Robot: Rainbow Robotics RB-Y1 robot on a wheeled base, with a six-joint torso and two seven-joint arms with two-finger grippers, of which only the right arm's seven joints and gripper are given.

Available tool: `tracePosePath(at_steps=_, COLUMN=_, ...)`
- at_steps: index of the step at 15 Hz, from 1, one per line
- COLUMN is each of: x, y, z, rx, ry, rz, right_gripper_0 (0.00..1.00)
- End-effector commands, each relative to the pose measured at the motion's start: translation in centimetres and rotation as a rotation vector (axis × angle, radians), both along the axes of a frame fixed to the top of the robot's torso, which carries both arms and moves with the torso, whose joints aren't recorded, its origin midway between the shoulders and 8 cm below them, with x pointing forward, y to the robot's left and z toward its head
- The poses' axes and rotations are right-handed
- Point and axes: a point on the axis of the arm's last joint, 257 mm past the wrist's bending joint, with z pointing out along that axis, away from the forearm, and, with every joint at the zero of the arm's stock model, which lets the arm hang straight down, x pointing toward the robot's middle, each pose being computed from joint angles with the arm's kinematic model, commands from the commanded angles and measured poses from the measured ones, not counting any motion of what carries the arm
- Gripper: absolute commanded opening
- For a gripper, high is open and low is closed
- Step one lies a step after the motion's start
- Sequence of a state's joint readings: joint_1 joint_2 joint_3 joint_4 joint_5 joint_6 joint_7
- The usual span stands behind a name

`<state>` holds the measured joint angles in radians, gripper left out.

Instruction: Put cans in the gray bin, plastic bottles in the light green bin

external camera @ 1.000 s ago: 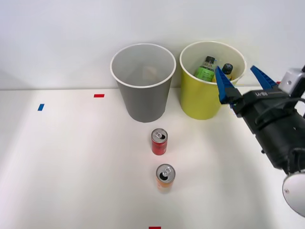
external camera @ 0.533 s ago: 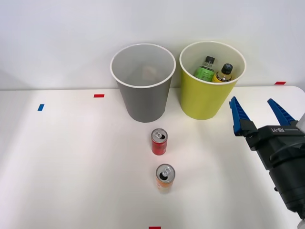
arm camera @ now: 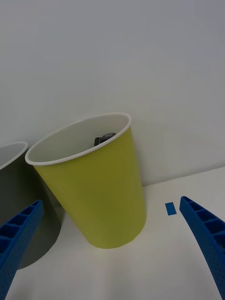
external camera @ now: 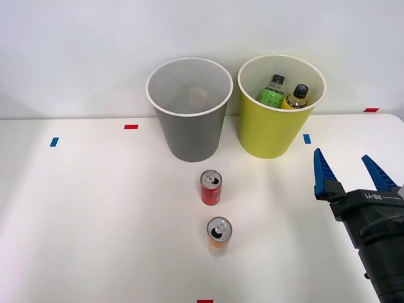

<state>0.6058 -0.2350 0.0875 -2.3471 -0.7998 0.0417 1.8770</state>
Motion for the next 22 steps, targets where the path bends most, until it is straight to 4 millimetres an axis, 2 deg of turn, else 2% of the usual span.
tracePosePath(at_steps=1, x=-0.3, y=-0.1, z=-0.2, rx=-0.029, ry=0.005, rz=-0.012, right_gripper_0=1.00)
tracePosePath(at_steps=4, x=-0.6, y=-0.4, z=-0.7, rx=-0.126, ry=0.006, rz=-0.081, right_gripper_0=1.00)
tracePosePath(at_steps=7, x=-1.0, y=0.2, z=-1.3, rx=-0.099, ry=0.016, rz=-0.112, right_gripper_0=1.00)
tracePosePath(at_steps=12, x=-2.1, y=1.1, z=-4.1, rx=-0.081, ry=-0.053, rz=-0.121, right_gripper_0=1.00)
tracePosePath(at_steps=16, x=-4.5, y=1.8, z=-7.4, rx=-0.213, ry=-0.040, rz=-0.097, right_gripper_0=1.00)
tracePosePath(at_steps=22, x=-7.9, y=2.4, z=-9.9, rx=-0.361, ry=0.013, rz=-0.030, right_gripper_0=1.00)
